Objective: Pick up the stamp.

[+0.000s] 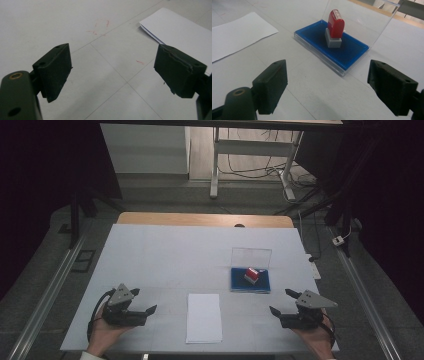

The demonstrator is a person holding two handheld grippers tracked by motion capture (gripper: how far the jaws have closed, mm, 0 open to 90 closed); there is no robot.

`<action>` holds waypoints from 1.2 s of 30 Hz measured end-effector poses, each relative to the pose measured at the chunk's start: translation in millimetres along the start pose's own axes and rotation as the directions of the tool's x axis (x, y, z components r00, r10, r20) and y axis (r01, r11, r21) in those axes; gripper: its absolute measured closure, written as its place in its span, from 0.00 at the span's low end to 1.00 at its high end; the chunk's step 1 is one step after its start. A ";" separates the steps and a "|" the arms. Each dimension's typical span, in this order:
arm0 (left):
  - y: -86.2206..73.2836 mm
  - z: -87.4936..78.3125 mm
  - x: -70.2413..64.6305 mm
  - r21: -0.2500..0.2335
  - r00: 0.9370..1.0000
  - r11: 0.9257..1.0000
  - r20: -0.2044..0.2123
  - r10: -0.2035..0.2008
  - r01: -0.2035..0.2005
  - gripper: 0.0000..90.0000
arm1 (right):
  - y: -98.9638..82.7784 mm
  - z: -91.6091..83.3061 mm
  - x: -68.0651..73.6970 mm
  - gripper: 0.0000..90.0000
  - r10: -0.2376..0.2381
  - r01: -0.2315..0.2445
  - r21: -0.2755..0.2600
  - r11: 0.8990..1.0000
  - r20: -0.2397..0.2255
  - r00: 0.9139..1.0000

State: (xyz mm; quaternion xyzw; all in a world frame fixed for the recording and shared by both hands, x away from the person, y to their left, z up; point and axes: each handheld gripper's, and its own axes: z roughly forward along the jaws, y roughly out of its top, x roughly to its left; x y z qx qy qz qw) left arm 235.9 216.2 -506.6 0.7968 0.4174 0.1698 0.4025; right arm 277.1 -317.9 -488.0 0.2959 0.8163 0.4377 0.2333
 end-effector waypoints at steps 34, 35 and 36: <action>-2.5 4.4 -3.1 0.028 0.999 0.998 -0.005 0.048 -0.048 0.17 | 8.9 8.0 4.2 0.25 -0.049 0.050 0.046 0.998 -0.020 0.999; -2.8 5.5 -3.4 0.035 0.998 0.998 -0.004 0.056 -0.056 0.17 | 10.1 8.8 4.0 0.26 -0.045 0.046 0.048 0.998 -0.023 0.999; -3.4 6.2 -4.0 0.038 0.998 0.998 -0.002 0.055 -0.055 0.17 | 11.2 9.9 4.3 0.26 -0.033 0.034 0.042 0.999 -0.028 0.999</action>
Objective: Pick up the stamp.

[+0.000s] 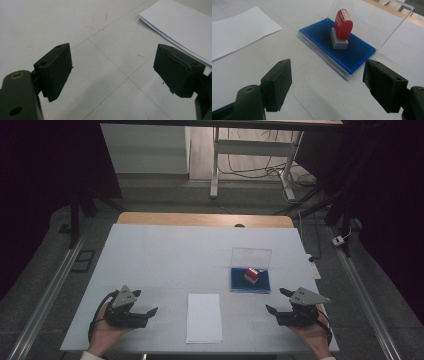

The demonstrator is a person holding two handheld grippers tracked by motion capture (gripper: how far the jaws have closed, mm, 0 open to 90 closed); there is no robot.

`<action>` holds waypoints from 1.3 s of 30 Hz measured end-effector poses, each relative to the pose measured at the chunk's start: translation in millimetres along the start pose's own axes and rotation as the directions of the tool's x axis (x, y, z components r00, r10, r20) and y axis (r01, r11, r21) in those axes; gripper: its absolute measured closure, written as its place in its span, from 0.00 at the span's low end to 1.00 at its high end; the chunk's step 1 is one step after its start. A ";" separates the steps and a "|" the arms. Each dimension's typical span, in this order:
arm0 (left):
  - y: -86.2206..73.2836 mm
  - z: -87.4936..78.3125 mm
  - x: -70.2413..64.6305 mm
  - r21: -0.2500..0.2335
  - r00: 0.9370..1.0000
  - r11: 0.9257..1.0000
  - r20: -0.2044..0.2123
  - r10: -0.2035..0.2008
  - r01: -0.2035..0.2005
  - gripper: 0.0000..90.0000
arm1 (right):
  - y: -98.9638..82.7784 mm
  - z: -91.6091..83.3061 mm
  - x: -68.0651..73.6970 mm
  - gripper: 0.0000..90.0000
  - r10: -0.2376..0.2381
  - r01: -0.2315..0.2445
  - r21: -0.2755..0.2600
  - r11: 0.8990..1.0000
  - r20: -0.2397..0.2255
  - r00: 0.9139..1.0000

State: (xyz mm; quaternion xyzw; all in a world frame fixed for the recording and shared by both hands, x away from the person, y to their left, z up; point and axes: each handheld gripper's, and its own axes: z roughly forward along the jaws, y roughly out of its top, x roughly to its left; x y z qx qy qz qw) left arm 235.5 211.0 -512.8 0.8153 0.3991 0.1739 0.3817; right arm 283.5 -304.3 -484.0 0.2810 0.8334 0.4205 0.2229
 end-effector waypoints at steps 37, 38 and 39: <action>-1.7 0.3 1.7 -0.001 1.000 1.000 0.014 -0.023 0.023 0.18 | 67.0 33.1 -21.3 0.33 0.039 -0.036 0.101 0.994 -0.036 0.999; -1.7 0.3 1.9 0.000 1.000 1.000 0.014 -0.023 0.023 0.18 | 67.2 34.7 -22.1 0.33 0.036 -0.032 0.102 0.994 -0.037 0.999; -1.8 0.4 1.9 -0.001 1.000 1.000 0.014 -0.024 0.024 0.18 | 67.6 37.5 -22.8 0.33 0.037 -0.033 0.109 0.993 -0.035 0.999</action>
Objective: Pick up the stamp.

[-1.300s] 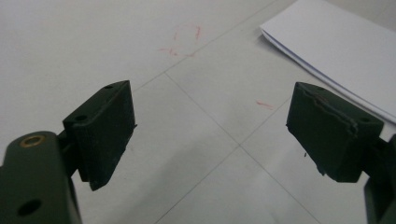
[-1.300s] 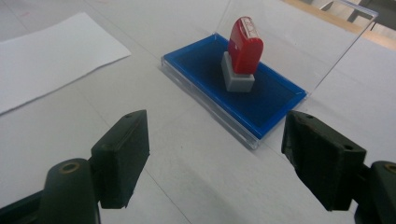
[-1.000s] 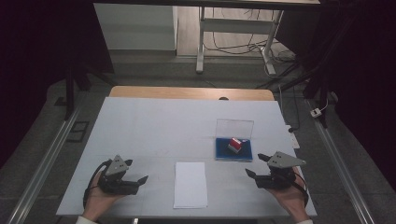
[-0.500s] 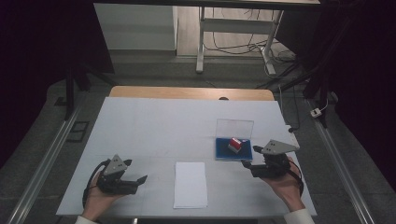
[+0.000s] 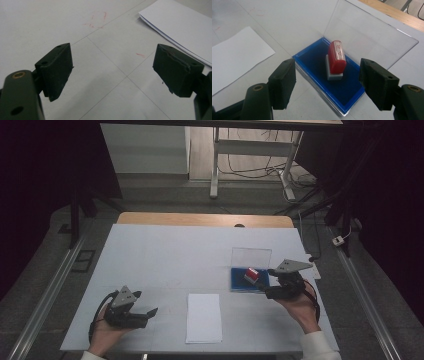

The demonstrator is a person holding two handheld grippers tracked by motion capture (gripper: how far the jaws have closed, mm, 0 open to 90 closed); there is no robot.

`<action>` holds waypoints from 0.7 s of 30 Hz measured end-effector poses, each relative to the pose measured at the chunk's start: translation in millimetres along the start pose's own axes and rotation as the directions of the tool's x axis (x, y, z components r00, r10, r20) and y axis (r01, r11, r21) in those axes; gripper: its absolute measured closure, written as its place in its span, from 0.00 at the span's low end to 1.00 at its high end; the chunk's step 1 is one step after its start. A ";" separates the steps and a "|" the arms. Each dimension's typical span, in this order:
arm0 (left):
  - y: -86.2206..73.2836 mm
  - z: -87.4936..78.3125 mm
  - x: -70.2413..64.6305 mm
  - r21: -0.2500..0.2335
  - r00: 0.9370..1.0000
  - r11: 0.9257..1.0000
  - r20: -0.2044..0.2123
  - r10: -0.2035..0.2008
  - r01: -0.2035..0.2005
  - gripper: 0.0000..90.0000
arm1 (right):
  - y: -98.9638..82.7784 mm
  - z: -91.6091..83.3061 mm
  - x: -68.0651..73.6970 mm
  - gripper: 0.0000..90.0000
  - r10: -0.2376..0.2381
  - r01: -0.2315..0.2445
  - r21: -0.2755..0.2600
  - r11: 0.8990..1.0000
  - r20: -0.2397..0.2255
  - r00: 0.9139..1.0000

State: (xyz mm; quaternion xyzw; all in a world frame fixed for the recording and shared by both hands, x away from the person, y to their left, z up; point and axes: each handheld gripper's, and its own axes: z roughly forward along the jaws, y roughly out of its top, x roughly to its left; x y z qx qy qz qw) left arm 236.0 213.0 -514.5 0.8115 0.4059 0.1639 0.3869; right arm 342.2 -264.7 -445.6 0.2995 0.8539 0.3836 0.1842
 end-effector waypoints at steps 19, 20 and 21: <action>-0.3 0.9 0.9 0.003 1.000 1.000 -0.004 0.002 -0.002 0.18 | 18.9 28.9 -16.8 0.39 0.008 -0.008 0.050 0.999 -0.014 1.000; -0.4 0.8 0.8 0.002 1.000 1.000 -0.003 0.000 0.000 0.18 | 19.8 31.1 -17.6 0.39 0.013 -0.012 0.052 0.999 -0.012 1.000; -0.5 0.9 0.8 0.002 1.000 1.000 -0.004 -0.001 0.001 0.18 | 20.7 33.3 -18.0 0.39 0.016 -0.015 0.055 0.998 -0.015 1.000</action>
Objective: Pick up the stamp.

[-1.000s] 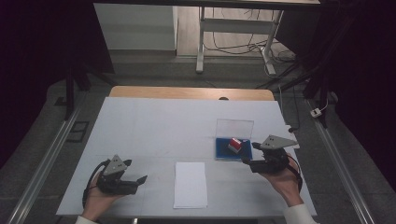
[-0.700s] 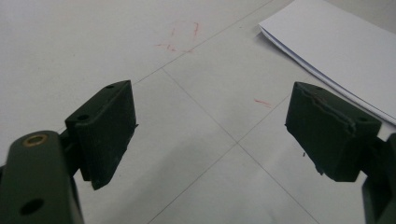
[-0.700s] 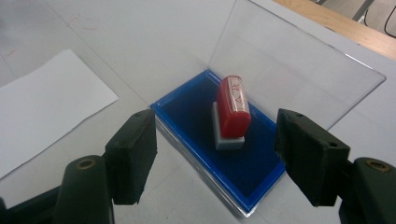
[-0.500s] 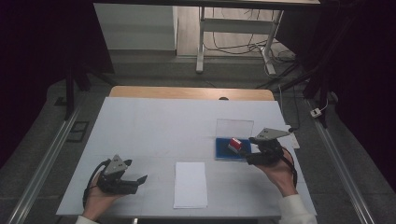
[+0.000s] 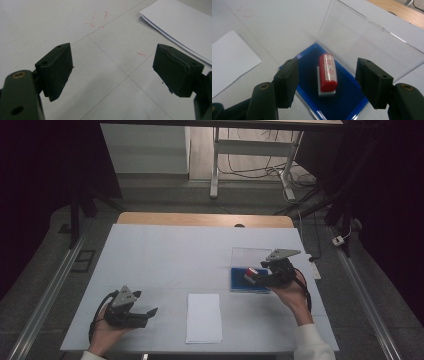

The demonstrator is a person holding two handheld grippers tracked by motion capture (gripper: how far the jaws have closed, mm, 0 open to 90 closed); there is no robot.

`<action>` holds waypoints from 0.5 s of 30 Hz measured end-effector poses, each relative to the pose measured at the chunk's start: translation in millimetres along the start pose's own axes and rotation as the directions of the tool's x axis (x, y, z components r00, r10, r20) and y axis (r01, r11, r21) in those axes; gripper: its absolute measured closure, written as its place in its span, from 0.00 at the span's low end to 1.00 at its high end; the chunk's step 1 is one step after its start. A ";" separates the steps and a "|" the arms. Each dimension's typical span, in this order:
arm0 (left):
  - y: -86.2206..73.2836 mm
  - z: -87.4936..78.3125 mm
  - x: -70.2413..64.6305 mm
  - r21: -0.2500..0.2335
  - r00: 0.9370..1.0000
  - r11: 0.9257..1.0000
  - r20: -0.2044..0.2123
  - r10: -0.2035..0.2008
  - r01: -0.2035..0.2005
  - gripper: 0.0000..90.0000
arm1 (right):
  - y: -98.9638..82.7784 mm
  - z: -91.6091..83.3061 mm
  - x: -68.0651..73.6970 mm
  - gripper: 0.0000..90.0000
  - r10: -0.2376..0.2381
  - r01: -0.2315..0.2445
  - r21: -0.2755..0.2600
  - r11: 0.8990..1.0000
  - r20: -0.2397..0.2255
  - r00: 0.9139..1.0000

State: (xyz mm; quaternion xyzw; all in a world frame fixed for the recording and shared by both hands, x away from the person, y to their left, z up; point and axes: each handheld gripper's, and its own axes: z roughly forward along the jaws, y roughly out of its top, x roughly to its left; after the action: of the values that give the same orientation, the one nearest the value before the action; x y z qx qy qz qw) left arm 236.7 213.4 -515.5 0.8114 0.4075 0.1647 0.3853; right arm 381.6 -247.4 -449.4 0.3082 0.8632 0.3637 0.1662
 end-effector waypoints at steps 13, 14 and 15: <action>-0.5 0.7 0.2 0.003 1.000 1.000 -0.002 0.001 -0.001 0.18 | 0.3 21.4 -4.5 0.40 0.001 -0.002 0.052 0.999 0.009 1.000; -0.5 0.8 0.1 0.004 1.000 1.000 -0.003 0.001 -0.001 0.18 | 0.4 22.1 -4.3 0.40 0.000 0.000 0.053 0.999 0.007 1.000; -0.5 0.9 0.1 0.004 1.000 1.000 -0.003 0.001 -0.001 0.18 | 0.6 22.7 -4.1 0.41 -0.004 0.003 0.054 0.999 0.009 1.000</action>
State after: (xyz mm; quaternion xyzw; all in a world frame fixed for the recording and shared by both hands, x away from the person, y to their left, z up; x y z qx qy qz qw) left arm 237.0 213.3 -516.5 0.8122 0.4079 0.1653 0.3829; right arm 396.5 -237.8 -464.1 0.3127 0.8726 0.3383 0.1624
